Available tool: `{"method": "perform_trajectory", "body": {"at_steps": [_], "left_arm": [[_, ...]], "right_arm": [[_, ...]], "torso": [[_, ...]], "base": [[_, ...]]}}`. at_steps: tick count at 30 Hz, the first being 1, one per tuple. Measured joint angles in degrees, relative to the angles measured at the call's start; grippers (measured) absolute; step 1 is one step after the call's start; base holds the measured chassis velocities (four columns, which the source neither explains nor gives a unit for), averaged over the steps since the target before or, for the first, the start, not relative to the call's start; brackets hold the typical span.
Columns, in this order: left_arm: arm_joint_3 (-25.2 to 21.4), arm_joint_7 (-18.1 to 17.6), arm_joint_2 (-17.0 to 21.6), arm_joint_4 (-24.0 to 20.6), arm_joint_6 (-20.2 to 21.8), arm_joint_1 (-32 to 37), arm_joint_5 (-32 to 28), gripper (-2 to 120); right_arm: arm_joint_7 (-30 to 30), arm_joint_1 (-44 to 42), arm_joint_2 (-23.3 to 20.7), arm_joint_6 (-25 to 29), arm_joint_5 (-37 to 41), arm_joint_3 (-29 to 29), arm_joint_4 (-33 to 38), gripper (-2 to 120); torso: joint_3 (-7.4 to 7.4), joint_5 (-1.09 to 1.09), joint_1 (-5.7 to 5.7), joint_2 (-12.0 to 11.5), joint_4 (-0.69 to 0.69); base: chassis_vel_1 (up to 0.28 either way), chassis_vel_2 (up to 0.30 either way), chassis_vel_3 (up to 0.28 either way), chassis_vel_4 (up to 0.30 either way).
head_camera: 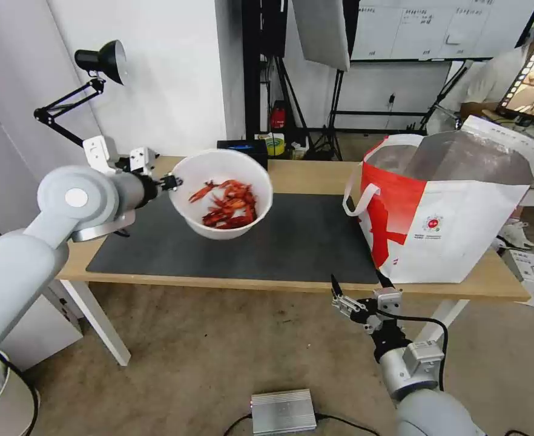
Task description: Pick up the trash from the table and place it into the takeout bag.
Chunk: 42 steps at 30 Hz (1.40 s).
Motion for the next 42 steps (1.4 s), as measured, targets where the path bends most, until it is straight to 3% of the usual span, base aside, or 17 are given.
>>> {"method": "perform_trajectory", "body": {"at_steps": [7, 14, 20, 21, 23, 39, 42], "left_arm": [[3.3, 3.6, -2.7, 0.3, -4.1, -4.3, 0.5, 0], [10.3, 7.4, -8.5, 3.0, -8.9, -10.7, 4.3, 0], [14.1, 7.5, -12.8, 5.7, -9.1, -15.5, 4.6, 0], [15.7, 7.4, -16.1, 7.7, -9.3, -18.5, 4.5, 0], [16.5, 7.3, -18.8, 9.4, -10.2, -20.6, 4.5, 0], [19.2, 8.8, -27.9, 15.4, -15.4, -24.5, 5.3, 0], [20.4, 9.1, -30.9, 18.7, -15.9, -25.5, 6.5, 0]], "right_arm": [[0.0, 0.0, 0.0, 0.0, 0.0, 0.0, 0.0, 100], [0.0, 0.0, 0.0, 0.0, 0.0, 0.0, 0.0, 100], [0.0, 0.0, 0.0, 0.0, 0.0, 0.0, 0.0, 100], [0.0, 0.0, 0.0, 0.0, 0.0, 0.0, 0.0, 100], [0.0, 0.0, 0.0, 0.0, 0.0, 0.0, 0.0, 100], [0.0, 0.0, 0.0, 0.0, 0.0, 0.0, 0.0, 100], [0.0, 0.0, 0.0, 0.0, 0.0, 0.0, 0.0, 100]], "torso": [[0.0, 0.0, 0.0, 0.0, 0.0], [0.0, 0.01, 0.0, 0.0, 0.0], [0.0, 0.01, 0.0, 0.0, 0.0], [0.0, 0.01, 0.0, 0.0, -0.01], [0.0, 0.02, 0.0, 0.0, -0.01], [0.0, 0.01, 0.0, 0.0, 0.0], [0.0, 0.0, 0.0, 0.0, 0.01]], "base": [[0.0, 0.0, 0.0, 0.0], [0.0, 0.0, 0.0, 0.0], [0.0, 0.0, 0.0, 0.0], [0.0, 0.0, 0.0, 0.0], [0.0, 0.0, 0.0, 0.0], [0.0, 0.0, 0.0, 0.0], [0.0, 0.0, 0.0, 0.0]]}}
